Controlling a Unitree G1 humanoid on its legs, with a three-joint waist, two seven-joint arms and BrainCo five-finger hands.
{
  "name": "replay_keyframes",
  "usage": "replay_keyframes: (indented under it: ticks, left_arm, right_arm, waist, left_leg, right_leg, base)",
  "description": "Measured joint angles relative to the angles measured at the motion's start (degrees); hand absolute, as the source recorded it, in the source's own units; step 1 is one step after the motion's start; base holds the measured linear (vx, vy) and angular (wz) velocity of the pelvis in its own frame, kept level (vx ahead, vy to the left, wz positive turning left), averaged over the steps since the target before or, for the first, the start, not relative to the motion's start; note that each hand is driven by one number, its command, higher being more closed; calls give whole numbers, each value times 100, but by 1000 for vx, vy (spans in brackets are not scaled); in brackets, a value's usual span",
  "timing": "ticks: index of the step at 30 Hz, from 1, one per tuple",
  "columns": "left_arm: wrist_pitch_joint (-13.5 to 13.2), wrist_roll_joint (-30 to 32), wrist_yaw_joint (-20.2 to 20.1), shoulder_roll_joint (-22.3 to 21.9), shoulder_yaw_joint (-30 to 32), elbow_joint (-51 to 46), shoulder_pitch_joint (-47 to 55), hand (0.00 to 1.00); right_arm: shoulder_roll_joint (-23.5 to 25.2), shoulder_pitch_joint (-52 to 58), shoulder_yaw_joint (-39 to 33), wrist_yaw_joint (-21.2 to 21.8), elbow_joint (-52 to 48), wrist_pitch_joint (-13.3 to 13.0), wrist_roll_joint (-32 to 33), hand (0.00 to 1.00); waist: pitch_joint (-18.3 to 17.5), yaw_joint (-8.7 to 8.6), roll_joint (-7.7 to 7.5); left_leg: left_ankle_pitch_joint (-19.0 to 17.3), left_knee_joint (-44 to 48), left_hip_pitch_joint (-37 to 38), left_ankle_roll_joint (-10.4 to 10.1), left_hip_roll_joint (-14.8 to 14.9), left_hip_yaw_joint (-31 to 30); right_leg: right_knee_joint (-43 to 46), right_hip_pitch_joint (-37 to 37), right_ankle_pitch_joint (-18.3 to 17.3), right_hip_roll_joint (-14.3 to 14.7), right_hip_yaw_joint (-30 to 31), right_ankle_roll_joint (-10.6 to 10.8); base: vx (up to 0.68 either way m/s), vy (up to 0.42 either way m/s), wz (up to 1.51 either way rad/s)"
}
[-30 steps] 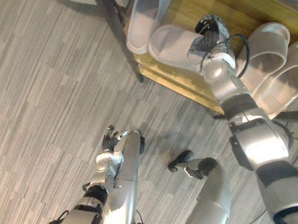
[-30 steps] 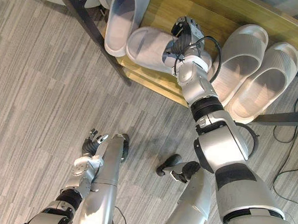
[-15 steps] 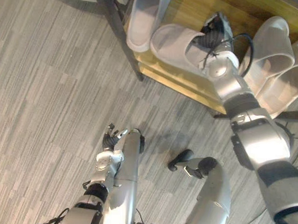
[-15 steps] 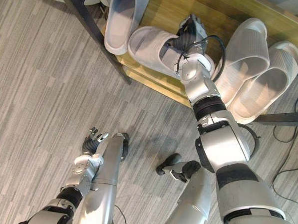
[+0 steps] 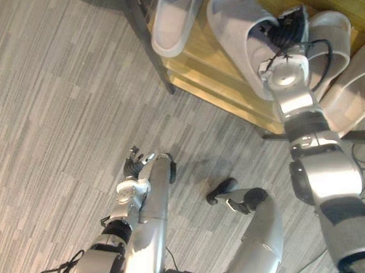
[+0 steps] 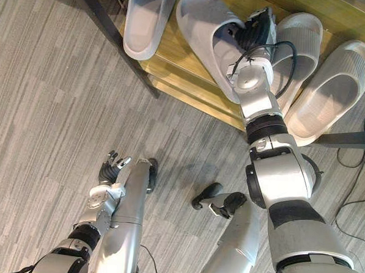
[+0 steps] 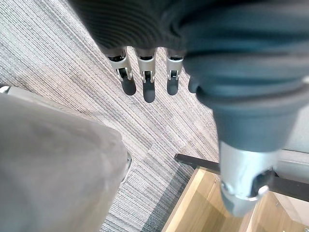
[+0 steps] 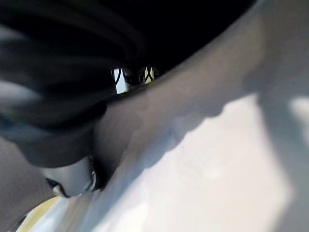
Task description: Organize the slippers on the shoe rack
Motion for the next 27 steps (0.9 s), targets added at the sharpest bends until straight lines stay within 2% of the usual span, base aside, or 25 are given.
replay_keyframes:
  ticks: [11,15,26,27]
  left_arm:
    - [-1,-75,7,-22,-2,-47,-2,0]
    - [-1,-78,10,-22,-7,-52,-2,0]
    - [-1,-82,10,-52,-30,-66,-20,0]
    - [-1,-82,10,-53,-30,-67,-20,0]
  right_arm:
    - [-37,-5,-617,-276,-1,-168,1023,100]
    - [125,-6,-754,-304,0,-201,1358,100]
    - [330,-21,-646,-300,13,-194,1487,100]
    - [335,-37,-569,-294,13,-194,1485,0]
  waist:
    - [8,3,9]
    - [13,12,18]
    - [41,40,67]
    - [42,40,70]
  left_leg:
    - [2,7,-55,2,-44,-10]
    - [2,7,-55,2,-46,-13]
    - [11,3,-60,15,-84,-58]
    - [14,-1,-61,20,-91,-57]
  right_leg:
    - [15,-28,-7,-43,-16,13]
    - [17,-27,-9,-44,-18,17]
    - [16,29,-16,-64,-78,29]
    - [16,29,-16,-70,-80,30]
  base:
    - [-2,4,1]
    - [0,0,0]
    - [0,0,2]
    - [0,0,5]
